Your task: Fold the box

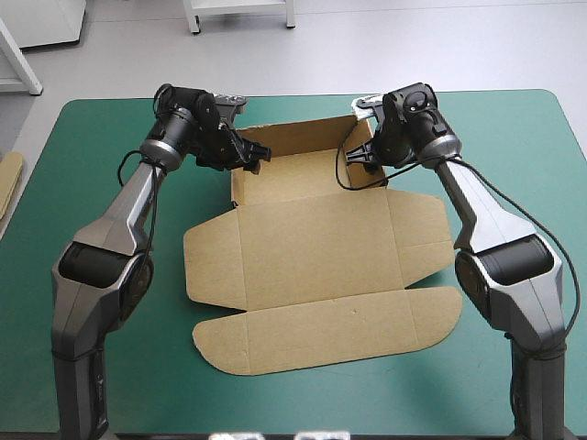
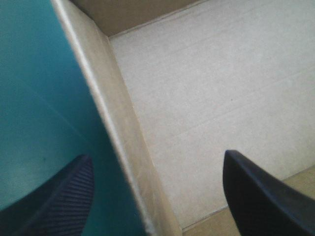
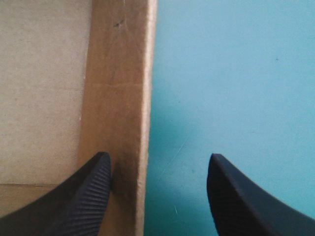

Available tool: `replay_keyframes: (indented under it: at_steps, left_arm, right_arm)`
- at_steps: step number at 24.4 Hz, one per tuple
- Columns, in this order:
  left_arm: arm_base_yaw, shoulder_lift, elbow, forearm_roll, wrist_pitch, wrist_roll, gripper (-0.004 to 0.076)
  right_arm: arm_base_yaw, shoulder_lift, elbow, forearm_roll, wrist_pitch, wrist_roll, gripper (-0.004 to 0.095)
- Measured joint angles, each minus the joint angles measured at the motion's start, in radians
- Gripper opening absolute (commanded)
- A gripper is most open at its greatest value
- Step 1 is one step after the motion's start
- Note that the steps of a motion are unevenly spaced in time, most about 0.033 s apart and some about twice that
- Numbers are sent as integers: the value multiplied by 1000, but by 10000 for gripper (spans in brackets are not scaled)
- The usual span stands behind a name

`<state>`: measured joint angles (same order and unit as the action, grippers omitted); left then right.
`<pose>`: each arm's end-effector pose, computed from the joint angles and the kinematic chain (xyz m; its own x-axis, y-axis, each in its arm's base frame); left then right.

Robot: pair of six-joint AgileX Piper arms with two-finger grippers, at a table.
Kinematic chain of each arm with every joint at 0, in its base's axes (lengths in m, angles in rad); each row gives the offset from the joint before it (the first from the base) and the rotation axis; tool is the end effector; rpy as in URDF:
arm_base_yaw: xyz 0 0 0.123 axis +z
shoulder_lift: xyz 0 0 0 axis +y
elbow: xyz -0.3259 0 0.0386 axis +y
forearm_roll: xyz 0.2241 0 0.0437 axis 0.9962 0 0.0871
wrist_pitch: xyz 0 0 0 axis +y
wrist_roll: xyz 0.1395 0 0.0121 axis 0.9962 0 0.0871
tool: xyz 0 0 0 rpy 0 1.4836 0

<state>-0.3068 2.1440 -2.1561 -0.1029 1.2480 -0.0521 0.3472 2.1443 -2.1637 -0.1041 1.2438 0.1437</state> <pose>0.4629 -0.1610 0.2952 -0.8946 0.1949 -0.4021 0.2639 0.9566 -0.1233 0.4665 0.1542 0.2975 -0.8804 -0.2022 -0.4289 -0.2040 0.9780 -0.0423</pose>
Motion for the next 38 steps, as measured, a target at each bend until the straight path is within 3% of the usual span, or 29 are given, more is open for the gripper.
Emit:
replay_keyframes:
  at_steps: [11,17,21,29,33,38]
  left_arm:
    - [7,-159,-5,-24,1,111,530]
    - [7,-285,48,-162,1,205,529]
    - [7,-446,289,-294,-44,302,529]
    - [7,-1031,1068,-350,-477,354,529]
    - [7,-1233,1284,-376,-605,373,529]
    - [7,-1374,1453,-406,-659,400,529]
  right_arm:
    - [-3,-95,-60,18,3,-25,540]
    - [-4,-155,-61,58,3,-45,540]
    - [-4,-207,-61,92,3,-71,536]
    - [-4,-326,18,122,3,-107,509]
    - [-4,-386,123,143,3,-113,509]
    - [4,-482,298,163,-86,-116,507]
